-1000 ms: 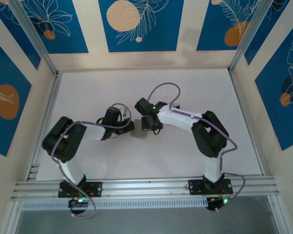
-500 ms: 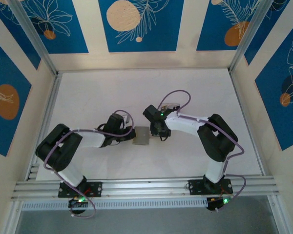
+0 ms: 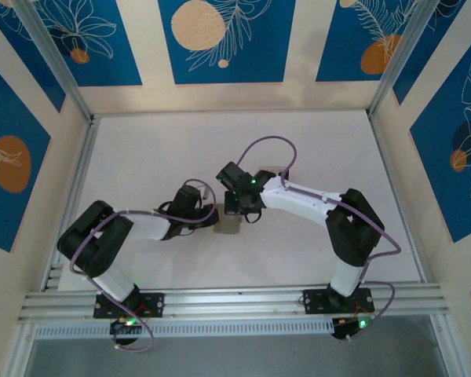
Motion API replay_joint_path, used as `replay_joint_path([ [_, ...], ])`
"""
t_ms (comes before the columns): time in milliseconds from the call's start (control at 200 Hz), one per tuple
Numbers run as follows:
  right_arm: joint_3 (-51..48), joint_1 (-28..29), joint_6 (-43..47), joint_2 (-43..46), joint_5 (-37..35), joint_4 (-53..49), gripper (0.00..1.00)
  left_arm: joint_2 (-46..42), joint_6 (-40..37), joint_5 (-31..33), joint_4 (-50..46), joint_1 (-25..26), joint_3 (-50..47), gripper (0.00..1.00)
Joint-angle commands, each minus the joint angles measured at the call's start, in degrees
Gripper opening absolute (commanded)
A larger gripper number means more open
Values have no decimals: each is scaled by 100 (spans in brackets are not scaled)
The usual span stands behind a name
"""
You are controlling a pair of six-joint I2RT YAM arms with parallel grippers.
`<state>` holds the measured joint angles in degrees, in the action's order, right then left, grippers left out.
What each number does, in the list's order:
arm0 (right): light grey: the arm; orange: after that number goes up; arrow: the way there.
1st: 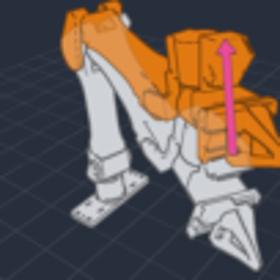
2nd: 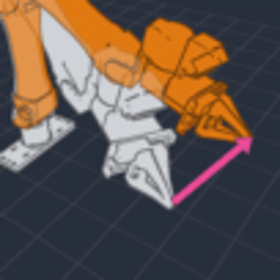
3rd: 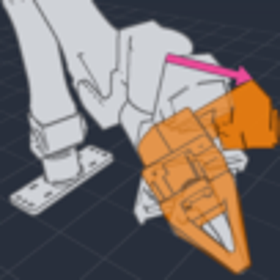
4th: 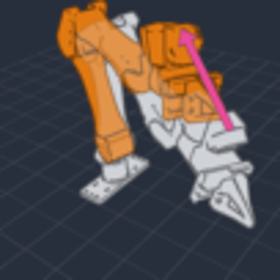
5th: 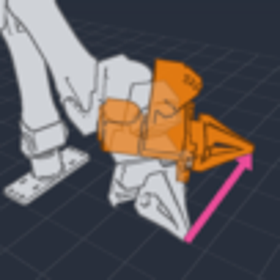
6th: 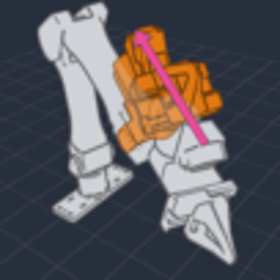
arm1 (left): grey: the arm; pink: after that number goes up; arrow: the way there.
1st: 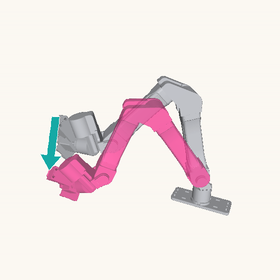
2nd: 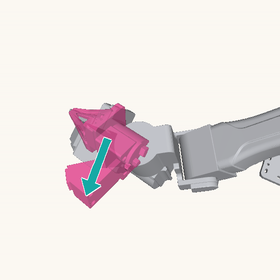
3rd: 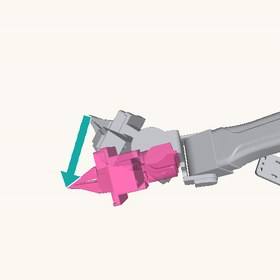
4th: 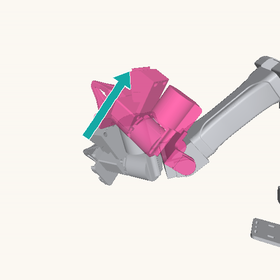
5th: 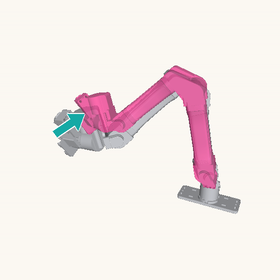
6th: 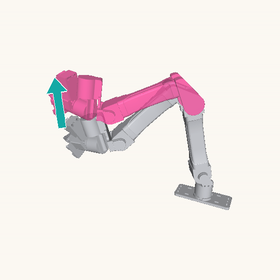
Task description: Put the credit cards into the card holder
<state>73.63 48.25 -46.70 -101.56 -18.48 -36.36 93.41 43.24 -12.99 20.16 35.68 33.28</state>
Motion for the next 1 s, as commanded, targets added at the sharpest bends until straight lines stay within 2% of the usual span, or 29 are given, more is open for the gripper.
replay_joint_path([
  [0, 40, -169, -29, -394, 595, 266, 0, 80, 90, 122, -541, 132, -225, 0],
  [145, -78, -324, -100, -661, 640, 369, 0, 95, 105, 122, -511, 141, -234, 0],
  [425, -570, -413, -283, -535, 212, 296, 0, 81, 62, 200, -513, 149, -309, 0],
  [600, -756, -456, -357, -576, 221, 380, 0, 91, 61, 210, -500, 142, -342, 0],
  [730, -923, -580, -394, -552, 443, 560, 0, 99, 53, 210, -504, 149, -331, 0],
  [950, -1541, -800, -376, -347, 1687, 1782, 0, 187, 18, 79, -461, 175, -265, 0],
  [995, -1619, -809, -393, -269, 1865, 1998, 3, 212, 9, 56, -453, 190, -245, 0],
])
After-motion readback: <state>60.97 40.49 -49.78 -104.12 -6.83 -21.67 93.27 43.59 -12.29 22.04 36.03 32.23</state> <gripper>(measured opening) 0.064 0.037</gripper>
